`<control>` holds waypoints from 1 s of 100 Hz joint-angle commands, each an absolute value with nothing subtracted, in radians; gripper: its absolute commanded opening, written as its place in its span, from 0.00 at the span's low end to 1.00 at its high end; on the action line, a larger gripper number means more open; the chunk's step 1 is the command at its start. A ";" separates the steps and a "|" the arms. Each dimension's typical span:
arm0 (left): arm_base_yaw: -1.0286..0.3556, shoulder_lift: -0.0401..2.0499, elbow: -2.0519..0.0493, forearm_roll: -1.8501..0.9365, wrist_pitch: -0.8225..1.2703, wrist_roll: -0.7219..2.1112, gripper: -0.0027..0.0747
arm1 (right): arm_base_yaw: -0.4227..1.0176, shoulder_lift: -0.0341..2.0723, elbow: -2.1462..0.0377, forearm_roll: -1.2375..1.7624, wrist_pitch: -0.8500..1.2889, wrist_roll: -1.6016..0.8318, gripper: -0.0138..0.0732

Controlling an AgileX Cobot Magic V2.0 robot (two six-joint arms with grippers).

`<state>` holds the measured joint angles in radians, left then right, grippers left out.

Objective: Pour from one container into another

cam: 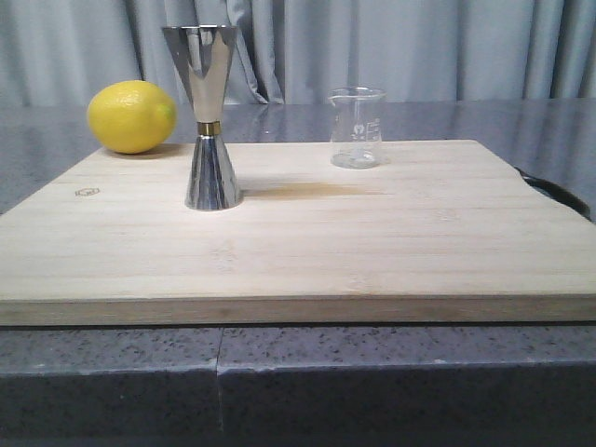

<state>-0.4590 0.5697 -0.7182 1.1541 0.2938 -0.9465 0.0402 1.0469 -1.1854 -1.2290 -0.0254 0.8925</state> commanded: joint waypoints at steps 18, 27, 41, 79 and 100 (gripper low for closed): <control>-0.453 0.475 -0.829 1.178 0.306 -0.954 0.67 | 0.034 0.688 -1.052 -1.243 -0.059 0.893 0.78; -0.453 0.431 -0.819 1.173 0.306 -0.954 0.67 | 0.034 0.554 -0.951 -1.245 -0.062 0.893 0.78; -0.453 0.354 -0.783 1.173 0.308 -0.954 0.67 | 0.034 0.364 -0.789 -1.259 -0.050 0.893 0.78; -0.453 0.092 -0.510 1.066 0.306 -0.954 0.67 | 0.034 0.008 -0.432 -1.259 0.107 0.893 0.78; -0.453 -0.003 -0.361 0.971 0.306 -0.954 0.67 | 0.034 -0.022 -0.286 -1.259 0.130 0.893 0.78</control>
<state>-0.4568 0.0047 -0.3923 0.9953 0.3418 -0.9465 0.0366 -0.0091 -0.3069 -1.2465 0.1455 0.8952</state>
